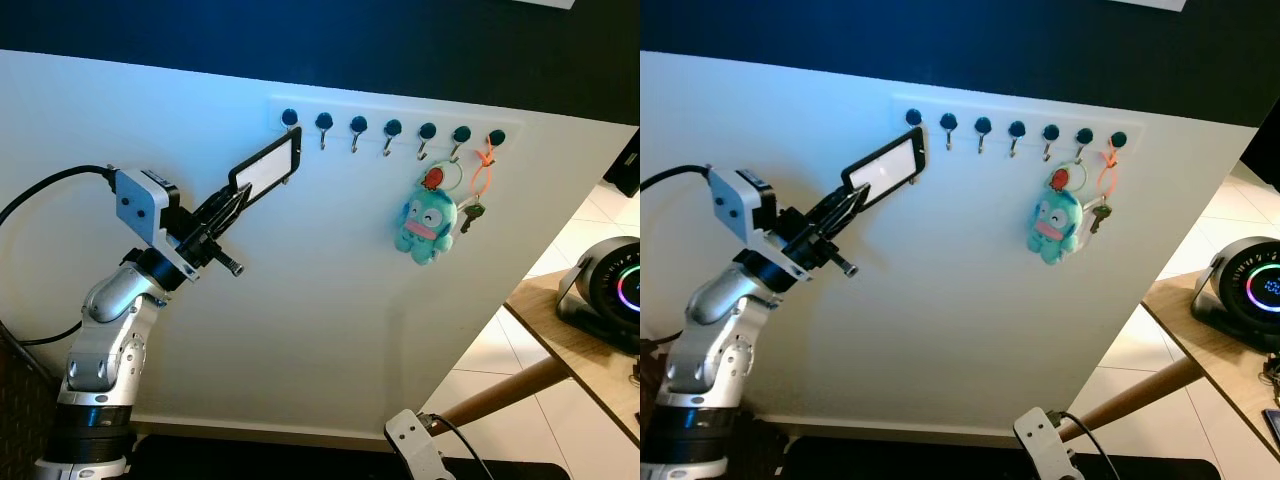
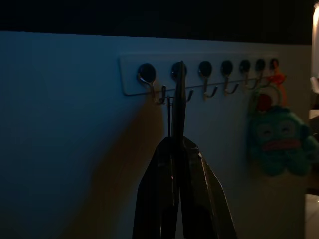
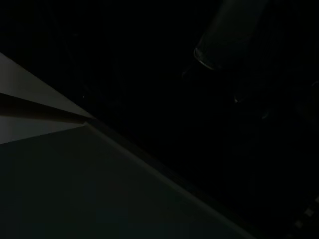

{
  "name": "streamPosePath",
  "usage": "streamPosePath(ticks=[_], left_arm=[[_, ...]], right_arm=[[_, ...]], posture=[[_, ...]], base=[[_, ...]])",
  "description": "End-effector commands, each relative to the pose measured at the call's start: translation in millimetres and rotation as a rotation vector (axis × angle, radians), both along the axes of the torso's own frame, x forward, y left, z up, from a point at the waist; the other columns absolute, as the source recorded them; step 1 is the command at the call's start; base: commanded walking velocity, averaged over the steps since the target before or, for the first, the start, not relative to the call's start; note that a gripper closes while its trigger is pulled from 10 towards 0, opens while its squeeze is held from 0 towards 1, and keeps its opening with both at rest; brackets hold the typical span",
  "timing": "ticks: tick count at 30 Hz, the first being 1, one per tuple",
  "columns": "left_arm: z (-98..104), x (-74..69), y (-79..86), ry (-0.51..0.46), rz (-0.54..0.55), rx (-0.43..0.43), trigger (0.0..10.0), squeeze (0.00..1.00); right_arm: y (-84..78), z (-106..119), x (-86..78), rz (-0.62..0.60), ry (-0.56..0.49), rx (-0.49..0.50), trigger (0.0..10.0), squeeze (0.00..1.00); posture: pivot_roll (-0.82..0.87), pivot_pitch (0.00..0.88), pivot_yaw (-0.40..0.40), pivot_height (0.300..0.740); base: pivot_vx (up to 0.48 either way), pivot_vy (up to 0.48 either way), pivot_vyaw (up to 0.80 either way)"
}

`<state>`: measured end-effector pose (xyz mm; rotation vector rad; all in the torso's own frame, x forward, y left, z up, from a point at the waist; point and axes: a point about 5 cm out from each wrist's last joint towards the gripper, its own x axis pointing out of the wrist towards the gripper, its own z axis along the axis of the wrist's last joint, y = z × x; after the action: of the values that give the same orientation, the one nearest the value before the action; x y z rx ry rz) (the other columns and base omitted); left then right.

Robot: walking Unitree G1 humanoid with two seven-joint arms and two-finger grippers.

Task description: Hang keys on a hook

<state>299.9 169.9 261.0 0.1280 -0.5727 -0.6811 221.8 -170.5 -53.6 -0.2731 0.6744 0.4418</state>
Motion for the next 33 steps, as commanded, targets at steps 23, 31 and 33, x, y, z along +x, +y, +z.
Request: streamPosePath(ticks=[23,31,33], left_arm=[[-19,4.7,5.3,0.057,0.214,-0.290,10.0,0.00],[-23,2.3,-0.9,0.073,0.182,-0.292,10.0,0.48],[-23,2.1,-1.6,0.074,0.177,-0.286,10.0,0.74]], right_arm=[[-5.0,-4,-6.7,-0.014,0.016,-0.007,10.0,0.00],[-5.4,-3,-6.4,-0.013,0.016,-0.009,10.0,0.00],[-5.5,-3,-6.2,-0.012,0.016,-0.010,10.0,0.00]], posture=[[0.10,0.080,-0.099,0.740],[0.09,0.081,-0.102,0.740],[0.09,0.080,-0.102,0.740]], base=[[0.000,0.000,0.00],[0.000,0.000,0.00],[0.000,0.000,0.00]])
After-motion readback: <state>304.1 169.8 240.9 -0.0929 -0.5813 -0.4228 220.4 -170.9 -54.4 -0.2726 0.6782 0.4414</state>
